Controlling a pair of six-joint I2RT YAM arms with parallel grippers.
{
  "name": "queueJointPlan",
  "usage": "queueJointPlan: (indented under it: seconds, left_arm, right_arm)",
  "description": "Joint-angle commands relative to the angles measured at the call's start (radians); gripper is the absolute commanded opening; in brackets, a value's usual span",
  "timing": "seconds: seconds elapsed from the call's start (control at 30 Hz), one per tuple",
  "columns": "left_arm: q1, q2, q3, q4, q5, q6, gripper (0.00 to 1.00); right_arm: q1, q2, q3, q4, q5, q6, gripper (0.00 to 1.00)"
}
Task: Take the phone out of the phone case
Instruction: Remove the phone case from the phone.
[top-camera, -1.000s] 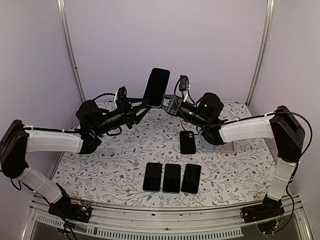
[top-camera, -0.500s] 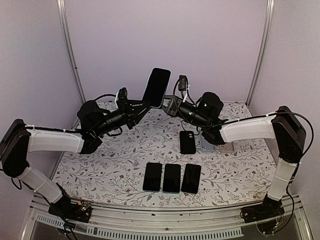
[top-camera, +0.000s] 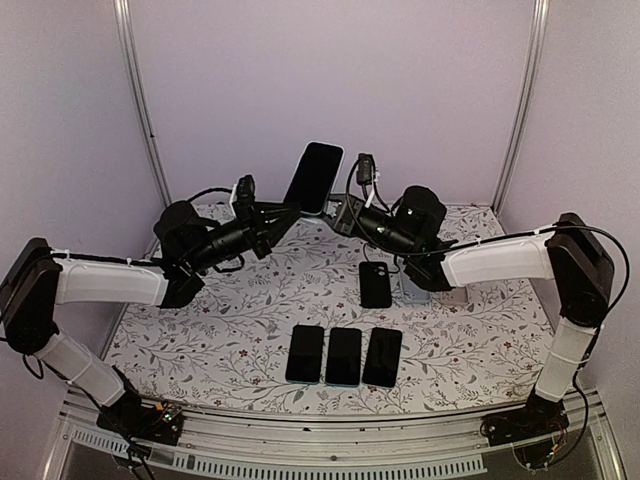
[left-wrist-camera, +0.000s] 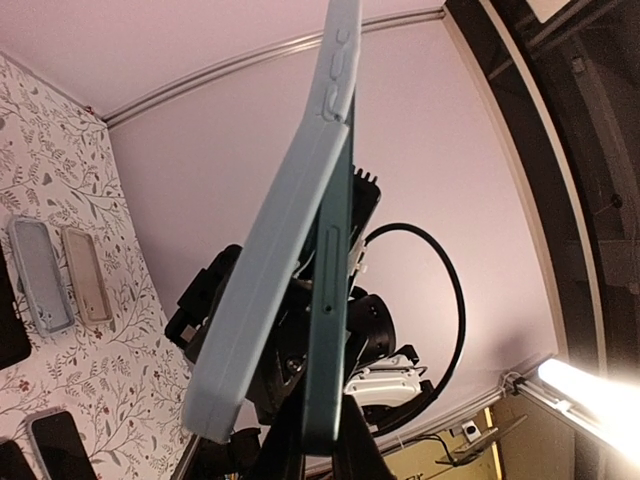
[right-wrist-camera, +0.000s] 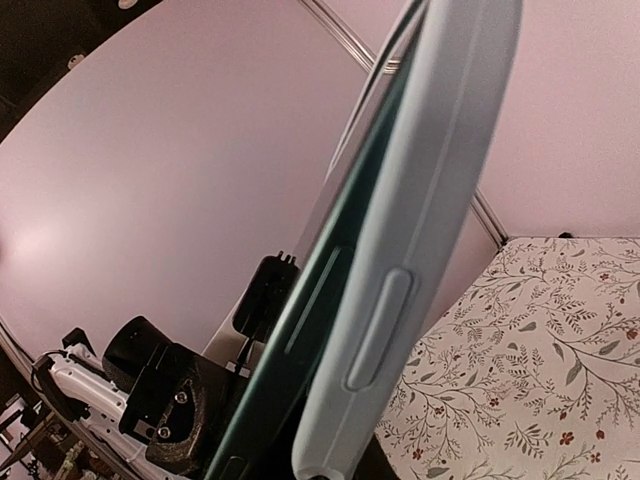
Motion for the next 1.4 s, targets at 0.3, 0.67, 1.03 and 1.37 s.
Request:
queueJointPlan:
  seconds: [0.3,0.67,1.03,1.37]
  left_arm:
    - [0.025,-0.058,0.005,-0.083,-0.027,0.109,0.04]
    - [0.013,-0.087,0.034,-0.222,-0.001,0.209,0.02]
    - [0.006,-0.099,0.056,-0.28,0.005,0.272,0.01]
    - [-0.003,-0.121,0.071,-0.337,-0.005,0.33,0.0]
  right_arm:
    - [-0.003,-0.081,-0.057,-0.044,0.026,0.001,0.0]
    - [-0.048,-0.1,-0.073,-0.061,0.047,0.025,0.0]
    - [-0.077,-0.105,-0.068,-0.104,0.057,0.032,0.0]
    - [-0.094,-0.102,-0.058,-0.143,0.062,0.039,0.0]
